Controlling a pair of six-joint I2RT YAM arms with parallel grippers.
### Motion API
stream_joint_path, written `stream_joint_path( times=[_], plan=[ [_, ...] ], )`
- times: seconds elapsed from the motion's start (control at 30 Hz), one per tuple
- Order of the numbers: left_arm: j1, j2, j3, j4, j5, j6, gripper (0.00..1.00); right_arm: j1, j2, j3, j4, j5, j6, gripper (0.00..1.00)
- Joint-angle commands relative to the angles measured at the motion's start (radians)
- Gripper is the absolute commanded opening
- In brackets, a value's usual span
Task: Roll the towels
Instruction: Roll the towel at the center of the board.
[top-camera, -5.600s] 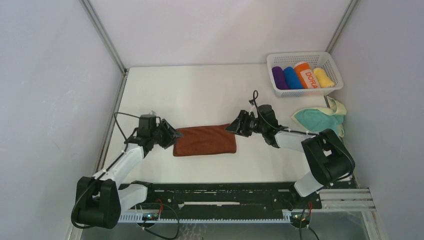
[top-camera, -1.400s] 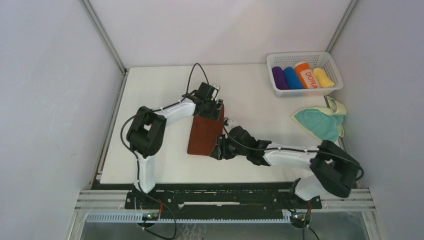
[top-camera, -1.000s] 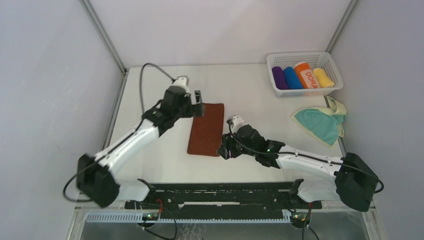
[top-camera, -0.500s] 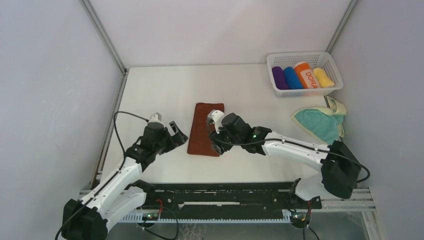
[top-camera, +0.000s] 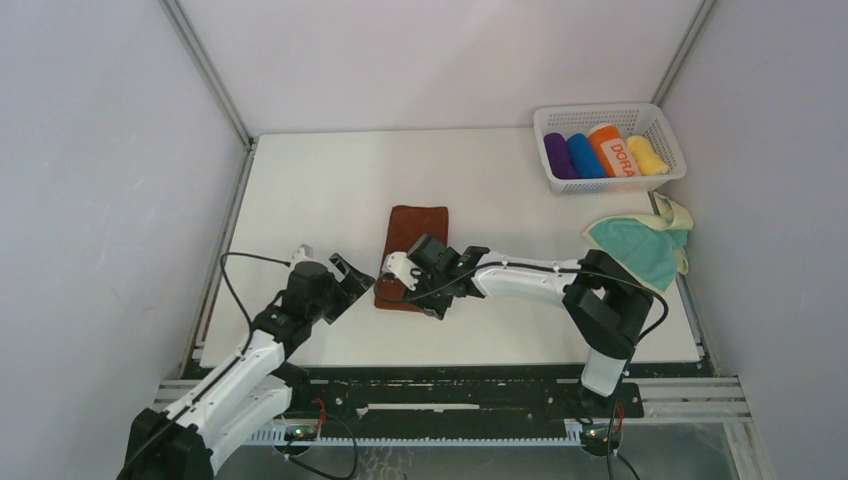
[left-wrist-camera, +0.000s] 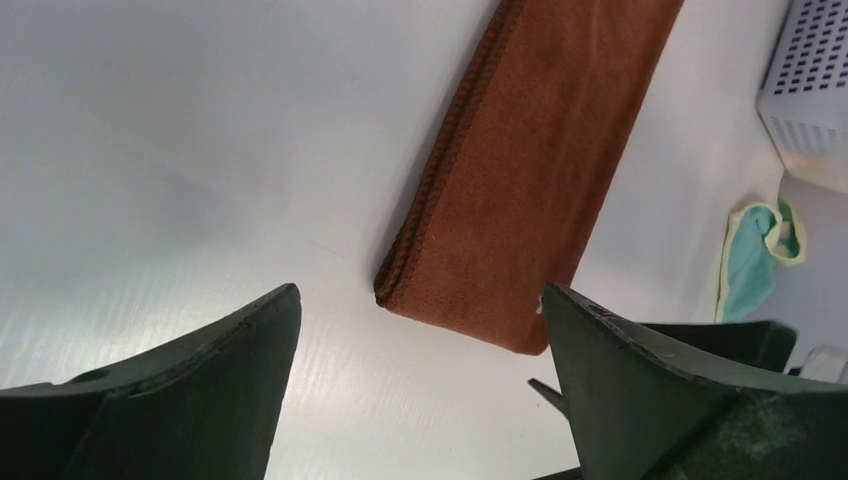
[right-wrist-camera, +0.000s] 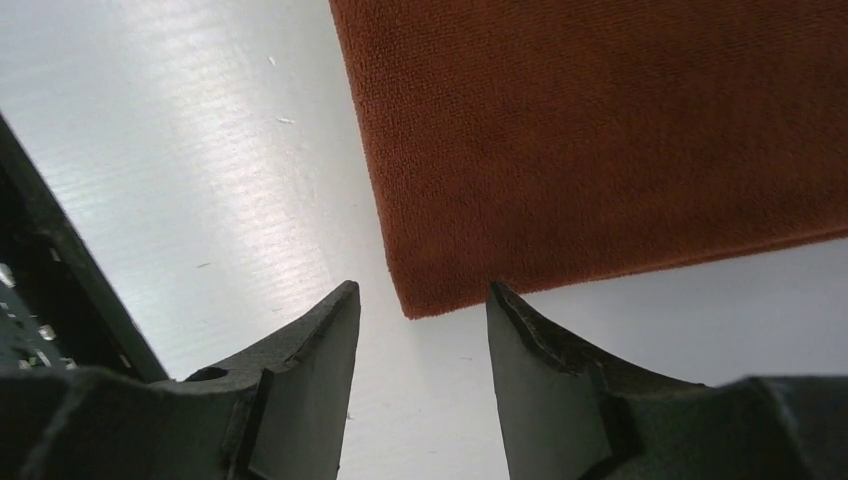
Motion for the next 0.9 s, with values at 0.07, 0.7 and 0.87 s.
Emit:
stream_joint_path(
  times=[0.07,0.7,0.87],
  plan=[
    [-0.001,0.082,-0.007,0.092,0.000,-0.085,0.93,0.032,0.034,0.051,-0.023,0.026,-0.102,0.47],
    [-0.001,0.128,-0.015,0.072,-0.021,-0.134,0.85,0.108,0.203,0.084,-0.075,0.163,-0.071,0.39],
    [-0.001,0.078,-0.012,0.003,-0.061,-0.154,0.85,0.120,0.182,0.092,-0.045,0.079,0.014,0.19]
  ],
)
